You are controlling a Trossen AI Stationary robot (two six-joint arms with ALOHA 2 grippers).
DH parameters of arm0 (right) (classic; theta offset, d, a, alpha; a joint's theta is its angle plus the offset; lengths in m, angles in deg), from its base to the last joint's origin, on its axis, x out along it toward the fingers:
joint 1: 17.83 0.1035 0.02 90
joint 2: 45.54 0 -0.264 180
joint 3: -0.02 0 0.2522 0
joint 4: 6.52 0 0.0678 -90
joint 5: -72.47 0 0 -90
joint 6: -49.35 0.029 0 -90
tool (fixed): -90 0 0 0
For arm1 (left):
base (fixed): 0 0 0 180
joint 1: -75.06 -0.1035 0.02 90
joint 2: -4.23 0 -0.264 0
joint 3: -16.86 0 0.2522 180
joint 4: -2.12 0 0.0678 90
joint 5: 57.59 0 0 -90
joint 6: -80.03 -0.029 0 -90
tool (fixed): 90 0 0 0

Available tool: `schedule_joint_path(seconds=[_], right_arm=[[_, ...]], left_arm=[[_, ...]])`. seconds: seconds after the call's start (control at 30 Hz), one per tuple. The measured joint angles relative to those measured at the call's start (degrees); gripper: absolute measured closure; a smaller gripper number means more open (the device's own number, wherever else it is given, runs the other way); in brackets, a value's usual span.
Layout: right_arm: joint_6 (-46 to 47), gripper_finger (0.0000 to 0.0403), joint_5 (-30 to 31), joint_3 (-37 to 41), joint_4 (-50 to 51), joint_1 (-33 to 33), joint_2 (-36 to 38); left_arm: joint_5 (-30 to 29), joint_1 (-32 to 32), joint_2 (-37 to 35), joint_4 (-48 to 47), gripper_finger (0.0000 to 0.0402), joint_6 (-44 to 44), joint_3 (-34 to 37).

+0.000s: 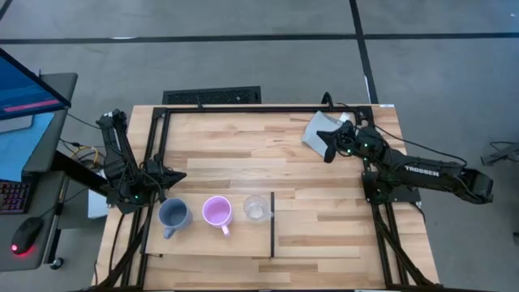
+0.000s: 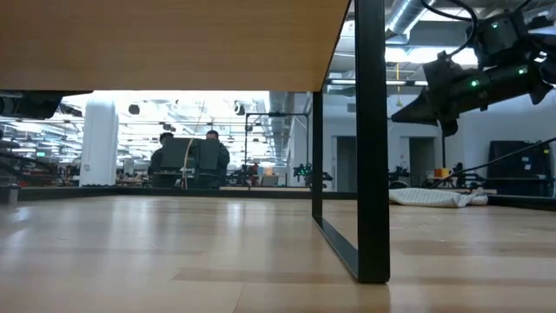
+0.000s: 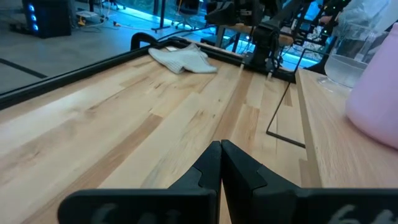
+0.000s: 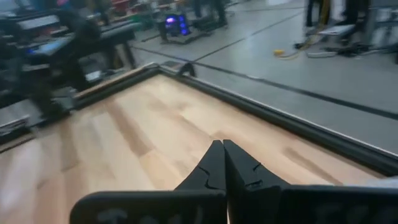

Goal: Stack small to large cups/mugs on shelf
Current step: Return to Home Position

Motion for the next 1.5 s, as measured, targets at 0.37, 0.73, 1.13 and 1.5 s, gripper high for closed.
schedule_joint_path(seconds=[0.37, 0.73, 1.13, 1.5], right_arm=[[3.11, 0.0398, 1.14, 8.84, -15.4, -1.79, 0.02], [2.59, 0.0373, 2.06, 8.86, -9.09, -1.87, -0.02], [2.57, 0.0375, 2.06, 8.86, -8.02, -1.85, 0.0], [2.57, 0.0371, 2.04, 8.89, -8.02, -1.85, 0.0]], left_arm=[[-0.21, 0.0, 0.0, 0.04, 0.0402, -0.22, -0.06], [4.33, 0.0, 0.0, -0.39, 0.0402, 0.29, -0.15], [4.52, 0.02, 0.0, -0.28, 0.0401, 0.0, -0.15], [4.5, 0.02, 0.0, -0.2, 0.0401, -0.02, -0.15]])
